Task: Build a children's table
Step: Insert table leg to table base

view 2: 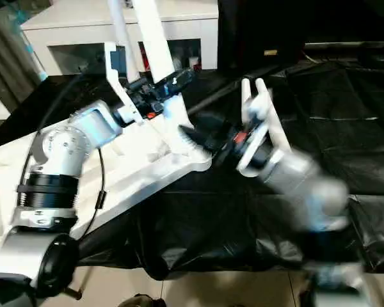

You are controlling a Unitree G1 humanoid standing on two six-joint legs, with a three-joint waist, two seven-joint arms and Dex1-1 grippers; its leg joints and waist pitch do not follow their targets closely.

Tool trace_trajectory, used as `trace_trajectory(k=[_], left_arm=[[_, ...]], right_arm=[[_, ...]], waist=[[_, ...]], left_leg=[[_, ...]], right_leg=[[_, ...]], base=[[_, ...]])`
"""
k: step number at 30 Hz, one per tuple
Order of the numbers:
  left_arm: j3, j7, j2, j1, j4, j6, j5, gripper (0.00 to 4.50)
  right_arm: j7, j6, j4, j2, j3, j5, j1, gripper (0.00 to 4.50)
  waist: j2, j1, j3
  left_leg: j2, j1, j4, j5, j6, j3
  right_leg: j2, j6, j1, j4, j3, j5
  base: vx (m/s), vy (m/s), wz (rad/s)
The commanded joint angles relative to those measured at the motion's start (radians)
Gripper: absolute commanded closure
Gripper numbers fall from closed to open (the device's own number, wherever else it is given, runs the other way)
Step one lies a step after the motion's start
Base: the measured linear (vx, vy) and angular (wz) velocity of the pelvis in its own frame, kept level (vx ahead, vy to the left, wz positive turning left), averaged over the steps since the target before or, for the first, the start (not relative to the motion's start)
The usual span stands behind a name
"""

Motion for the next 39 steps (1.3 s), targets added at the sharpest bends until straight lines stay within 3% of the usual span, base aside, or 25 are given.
trace_trajectory(k=[1, 2, 3, 5, 8, 10, 15, 17, 20, 23, 24, 31, 35, 36, 37, 39], left_arm=[[-0.011, -0.017, 0.015, -0.009, -0.035, 0.0, 0.007, 2.51], [-0.015, -0.019, 0.014, -0.004, -0.037, 0.001, 0.006, 2.51], [-0.017, -0.02, 0.013, -0.002, -0.039, 0.002, 0.006, 2.51], [-0.036, -0.024, 0.01, 0.01, -0.045, -0.003, 0.017, 2.51], [-0.043, -0.025, 0.007, 0.013, -0.055, 0.0, 0.018, 2.51], [-0.059, -0.037, 0.008, 0.018, -0.068, 0.003, 0.019, 2.51], [-0.087, -0.036, -0.002, 0.032, -0.096, 0.002, 0.024, 2.51], [-0.092, -0.035, -0.002, 0.034, -0.102, 0.0, 0.027, 2.51], [-0.099, -0.024, -0.007, 0.043, -0.116, -0.003, 0.032, 2.51], [-0.098, -0.021, 0.0, 0.051, -0.123, -0.002, 0.035, 2.51], [-0.096, -0.021, 0.003, 0.054, -0.126, 0.0, 0.034, 2.51], [-0.091, -0.02, 0.01, 0.068, -0.137, -0.001, 0.032, 2.51], [-0.088, -0.015, 0.01, 0.065, -0.129, -0.006, 0.036, 2.51], [-0.087, -0.017, 0.01, 0.065, -0.128, -0.003, 0.033, 2.51], [-0.077, -0.011, 0.006, 0.064, -0.127, 0.01, 0.019, 1.95], [-0.07, -0.017, 0.004, 0.065, -0.129, 0.026, 0.001, 1.81]], right_arm=[[0.002, 0.066, 0.022, -0.005, -0.025, 0.056, -0.03, 0.64], [0.01, 0.082, 0.038, -0.013, -0.031, 0.062, -0.042, 0.64], [0.014, 0.089, 0.045, -0.017, -0.033, 0.065, -0.048, 0.64], [0.065, 0.146, 0.074, -0.05, -0.033, 0.083, -0.079, 0.64], [0.1, 0.173, 0.073, -0.067, -0.008, 0.078, -0.089, 0.64], [0.148, 0.186, 0.067, -0.087, 0.089, 0.022, -0.103, 0.64], [0.138, 0.138, 0.133, -0.053, 0.175, -0.067, -0.148, 0.64], [0.136, 0.13, 0.146, -0.046, 0.182, -0.078, -0.155, 0.64], [0.126, 0.109, 0.191, -0.019, 0.175, -0.098, -0.181, 1.01], [0.153, 0.107, 0.197, -0.02, 0.181, -0.093, -0.189, 1.2], [0.167, 0.105, 0.194, -0.021, 0.187, -0.094, -0.189, 1.2], [0.21, 0.087, 0.207, -0.02, 0.224, -0.133, -0.184, 1.82], [0.232, 0.077, 0.203, -0.024, 0.242, -0.147, -0.177, 2.12], [0.236, 0.076, 0.2, -0.026, 0.244, -0.147, -0.174, 2.2], [0.245, 0.074, 0.195, -0.026, 0.245, -0.151, -0.166, 2.32], [0.253, 0.071, 0.187, -0.027, 0.247, -0.158, -0.156, 2.38]], waist=[[-0.026, 0.007, -0.087], [-0.026, 0.008, -0.087], [-0.034, 0.007, -0.087], [-0.04, 0.012, -0.088], [-0.037, 0.019, -0.089], [-0.037, 0.02, -0.087], [-0.052, 0.023, -0.088], [-0.048, 0.029, -0.088], [-0.056, 0.031, -0.088], [-0.056, 0.036, -0.089], [-0.062, 0.036, -0.09], [-0.07, 0.036, -0.087], [-0.071, 0.035, -0.087], [-0.066, 0.034, -0.088], [-0.069, 0.034, -0.088], [-0.057, 0.034, -0.088]], left_leg=[[0.034, 0.026, -0.061, -0.15, 0.078, -0.026], [0.035, 0.027, -0.061, -0.148, 0.077, -0.026], [0.035, 0.025, -0.061, -0.145, 0.078, -0.025], [0.036, 0.024, -0.059, -0.132, 0.079, -0.025], [0.036, 0.024, -0.055, -0.117, 0.084, -0.024], [0.037, 0.023, -0.056, -0.121, 0.082, -0.024], [0.039, 0.023, -0.056, -0.119, 0.071, -0.024], [0.041, 0.026, -0.056, -0.123, 0.065, -0.023], [0.042, 0.026, -0.058, -0.126, 0.06, -0.024], [0.045, 0.029, -0.059, -0.132, 0.058, -0.024], [0.045, 0.027, -0.059, -0.128, 0.06, -0.024], [0.045, 0.028, -0.061, -0.147, 0.045, -0.024], [0.045, 0.029, -0.061, -0.145, 0.041, -0.024], [0.045, 0.03, -0.061, -0.147, 0.041, -0.024], [0.044, 0.029, -0.061, -0.144, 0.043, -0.023], [0.043, 0.028, -0.059, -0.142, 0.045, -0.024]], right_leg=[[-0.049, -0.16, 0.061, -0.08, 0.027, -0.291], [-0.049, -0.162, 0.06, -0.079, 0.026, -0.285], [-0.048, -0.162, 0.061, -0.08, 0.027, -0.281], [-0.05, -0.171, 0.064, -0.076, 0.026, -0.277], [-0.049, -0.168, 0.063, -0.074, 0.026, -0.268], [-0.049, -0.165, 0.063, -0.075, 0.026, -0.273], [-0.055, -0.164, 0.059, -0.073, 0.028, -0.309], [-0.053, -0.158, 0.056, -0.074, 0.03, -0.317], [-0.052, -0.163, 0.055, -0.069, 0.031, -0.287], [-0.052, -0.169, 0.055, -0.066, 0.032, -0.262], [-0.052, -0.172, 0.057, -0.064, 0.032, -0.246], [-0.055, -0.159, 0.056, -0.067, 0.034, -0.283], [-0.054, -0.159, 0.056, -0.066, 0.034, -0.266], [-0.053, -0.163, 0.055, -0.066, 0.034, -0.258], [-0.053, -0.168, 0.057, -0.064, 0.034, -0.245], [-0.051, -0.177, 0.057, -0.064, 0.033, -0.226]], base=[[0.0, 0.0, 0.0], [0.0, 0.0, 0.0], [0.0, 0.0, 0.0], [0.0, 0.0, 0.0], [0.0, 0.0, 0.0], [0.0, 0.0, 0.0], [0.0, 0.0, 0.0], [0.0, 0.0, 0.0], [0.0, 0.0, 0.0], [0.0, 0.0, 0.0], [0.0, 0.0, 0.0], [0.0, 0.0, 0.0], [0.0, 0.0, 0.0], [0.0, 0.0, 0.0], [0.0, 0.0, 0.0], [0.0, 0.0, 0.0]])
